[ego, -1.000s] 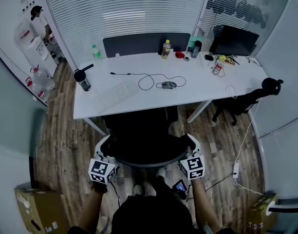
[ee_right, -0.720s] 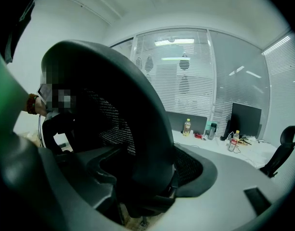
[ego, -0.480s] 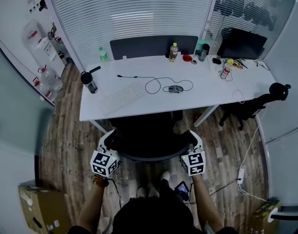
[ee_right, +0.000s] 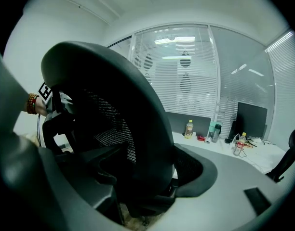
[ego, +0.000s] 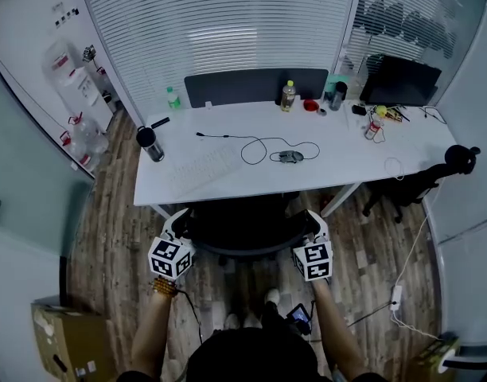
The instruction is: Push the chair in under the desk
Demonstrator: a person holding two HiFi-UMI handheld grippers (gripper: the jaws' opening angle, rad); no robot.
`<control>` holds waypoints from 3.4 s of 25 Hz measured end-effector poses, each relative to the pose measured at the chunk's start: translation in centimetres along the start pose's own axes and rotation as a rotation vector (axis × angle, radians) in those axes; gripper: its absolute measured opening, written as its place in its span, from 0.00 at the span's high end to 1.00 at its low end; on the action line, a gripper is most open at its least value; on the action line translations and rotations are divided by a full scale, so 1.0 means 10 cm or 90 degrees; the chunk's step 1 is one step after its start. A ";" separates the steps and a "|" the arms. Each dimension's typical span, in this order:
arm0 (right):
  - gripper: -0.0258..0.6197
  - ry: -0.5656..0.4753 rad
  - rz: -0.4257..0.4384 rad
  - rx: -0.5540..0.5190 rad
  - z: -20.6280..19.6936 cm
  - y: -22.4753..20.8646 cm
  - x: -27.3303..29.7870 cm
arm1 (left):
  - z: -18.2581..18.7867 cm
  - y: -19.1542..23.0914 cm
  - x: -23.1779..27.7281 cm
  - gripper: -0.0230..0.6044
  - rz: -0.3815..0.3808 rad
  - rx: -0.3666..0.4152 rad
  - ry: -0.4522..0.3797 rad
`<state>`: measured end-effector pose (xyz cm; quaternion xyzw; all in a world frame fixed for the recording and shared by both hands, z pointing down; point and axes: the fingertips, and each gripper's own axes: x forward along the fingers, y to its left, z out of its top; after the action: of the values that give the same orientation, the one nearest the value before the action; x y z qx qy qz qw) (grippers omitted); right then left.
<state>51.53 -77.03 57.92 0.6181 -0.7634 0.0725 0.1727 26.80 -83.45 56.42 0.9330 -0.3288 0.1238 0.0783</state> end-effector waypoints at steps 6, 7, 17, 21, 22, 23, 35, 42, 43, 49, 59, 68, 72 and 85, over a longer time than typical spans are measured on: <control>0.51 0.005 0.014 0.002 0.07 -0.12 0.25 | 0.06 0.15 0.19 0.49 0.003 -0.009 0.010; 0.51 0.003 0.014 0.000 0.09 -0.14 0.29 | 0.07 0.18 0.22 0.49 0.005 -0.010 0.009; 0.51 -0.010 0.031 -0.006 0.20 -0.37 0.69 | 0.16 0.41 0.51 0.48 0.029 -0.021 0.008; 0.51 -0.016 0.038 0.011 0.22 -0.43 0.79 | 0.21 0.46 0.55 0.47 0.046 -0.014 -0.022; 0.51 -0.015 0.038 0.024 0.19 -0.44 0.78 | 0.21 0.46 0.53 0.47 0.053 -0.006 -0.032; 0.50 -0.011 0.036 0.036 0.14 -0.45 0.75 | 0.20 0.44 0.49 0.46 0.062 0.002 -0.042; 0.54 0.009 0.050 -0.031 -0.05 0.28 0.11 | 0.00 -0.09 -0.28 0.57 0.083 0.036 -0.101; 0.56 0.000 0.098 -0.081 0.03 1.05 -0.07 | -0.07 -0.60 -0.52 0.60 0.050 0.084 -0.107; 0.56 -0.002 0.102 -0.083 0.03 1.14 -0.11 | -0.09 -0.67 -0.55 0.60 0.042 0.090 -0.108; 0.57 -0.003 0.136 -0.093 -0.02 1.62 -0.33 | -0.17 -0.93 -0.77 0.62 0.018 0.114 -0.111; 0.61 -0.016 0.131 -0.056 -0.13 2.09 -0.76 | -0.19 -1.12 -1.15 0.69 0.055 0.116 -0.150; 0.67 -0.052 0.122 -0.019 -0.02 2.41 -1.05 | -0.33 -1.35 -1.38 0.77 0.083 0.077 -0.154; 0.70 -0.051 0.137 -0.024 -0.07 2.59 -1.12 | -0.40 -1.43 -1.46 0.80 0.070 0.038 -0.147; 0.96 -0.074 0.117 0.028 -0.11 2.70 -1.29 | -0.53 -1.55 -1.71 0.92 0.077 0.030 -0.149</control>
<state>27.85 -58.76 57.16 0.5525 -0.8237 0.0688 0.1075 22.82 -60.10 55.68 0.9211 -0.3884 0.0261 0.0099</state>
